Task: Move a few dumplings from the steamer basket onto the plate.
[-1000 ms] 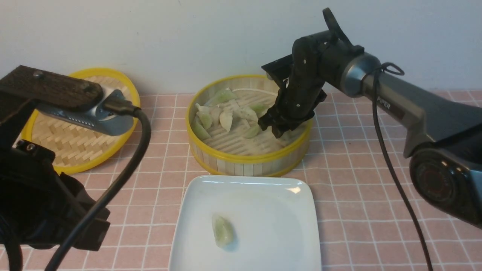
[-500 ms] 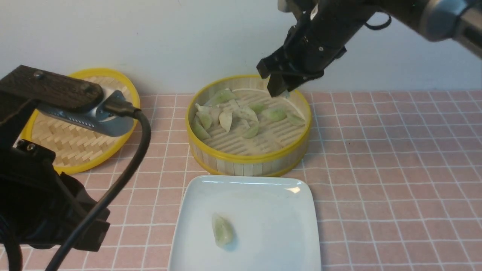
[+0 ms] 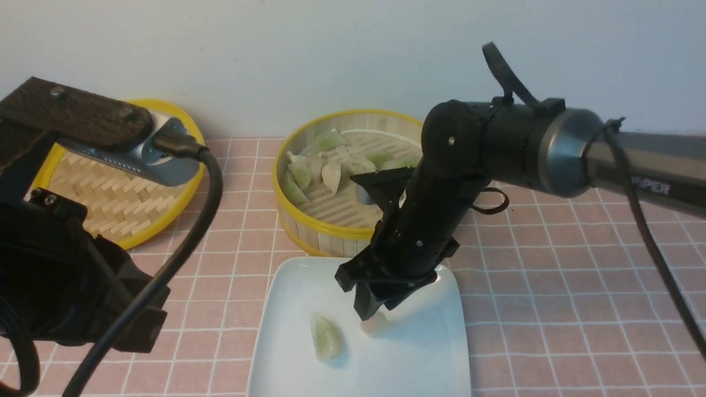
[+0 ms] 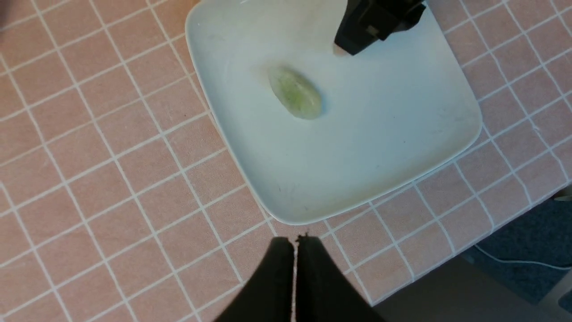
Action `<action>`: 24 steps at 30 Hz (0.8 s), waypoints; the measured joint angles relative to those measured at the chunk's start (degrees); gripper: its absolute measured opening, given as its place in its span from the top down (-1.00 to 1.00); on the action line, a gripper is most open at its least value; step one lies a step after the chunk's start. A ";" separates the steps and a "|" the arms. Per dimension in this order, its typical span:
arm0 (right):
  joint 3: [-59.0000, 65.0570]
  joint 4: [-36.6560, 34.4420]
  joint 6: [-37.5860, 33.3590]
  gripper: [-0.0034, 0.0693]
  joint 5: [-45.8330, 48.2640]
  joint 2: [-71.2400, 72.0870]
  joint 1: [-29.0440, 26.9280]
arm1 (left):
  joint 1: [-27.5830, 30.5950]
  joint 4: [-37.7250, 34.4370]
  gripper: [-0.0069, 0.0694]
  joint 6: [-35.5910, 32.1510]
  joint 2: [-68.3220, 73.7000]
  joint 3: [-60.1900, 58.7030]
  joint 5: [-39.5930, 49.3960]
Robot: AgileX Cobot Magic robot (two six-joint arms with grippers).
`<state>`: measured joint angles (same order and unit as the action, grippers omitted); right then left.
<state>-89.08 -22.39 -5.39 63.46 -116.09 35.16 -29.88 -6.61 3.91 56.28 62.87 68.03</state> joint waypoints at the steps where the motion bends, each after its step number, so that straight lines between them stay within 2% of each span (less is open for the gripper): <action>1: -0.49 0.20 0.00 -0.13 0.30 0.00 0.00 | 0.00 0.00 0.83 -0.06 0.00 0.00 0.00; 2: -0.76 0.32 0.06 -0.15 0.51 0.00 0.00 | 0.00 0.00 0.83 -0.12 0.00 0.00 0.00; 4: -3.13 1.76 0.75 -0.37 3.25 0.00 0.00 | 0.00 0.00 0.83 -0.22 0.00 0.00 0.00; 6: -5.13 2.24 0.90 -0.39 5.34 0.58 0.00 | 0.00 0.07 0.83 -0.22 0.00 -0.05 -0.11; 10: -6.15 3.16 1.03 -0.10 6.25 4.73 0.00 | 0.00 0.16 0.83 -0.45 0.00 -0.05 -0.32; 11: -6.14 4.37 1.61 0.27 6.67 9.01 0.00 | 0.00 0.56 0.83 -0.50 0.00 -0.05 -0.62; 12: -5.93 5.26 2.28 0.47 6.74 12.62 0.00 | 0.00 0.62 0.83 -0.50 0.00 -0.05 -0.69; 15: -4.71 6.99 3.78 0.81 6.79 20.41 0.00 | 0.00 0.98 0.83 -0.56 0.00 -0.05 -1.25; 17: -1.98 8.29 4.76 0.90 6.94 28.33 0.00 | 0.00 0.98 0.83 -0.56 0.00 -0.05 -2.12; 20: 5.03 9.91 5.39 0.94 5.05 40.19 0.00 | 0.00 0.98 0.83 -0.56 0.00 -0.05 -4.05; 24: 20.63 13.73 6.00 0.94 -7.07 58.41 0.00 | 0.00 0.98 0.83 -0.60 0.00 -0.05 -7.18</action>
<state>-68.45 -8.66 0.61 56.39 -57.67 35.16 -29.88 -5.62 3.31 56.28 62.82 60.86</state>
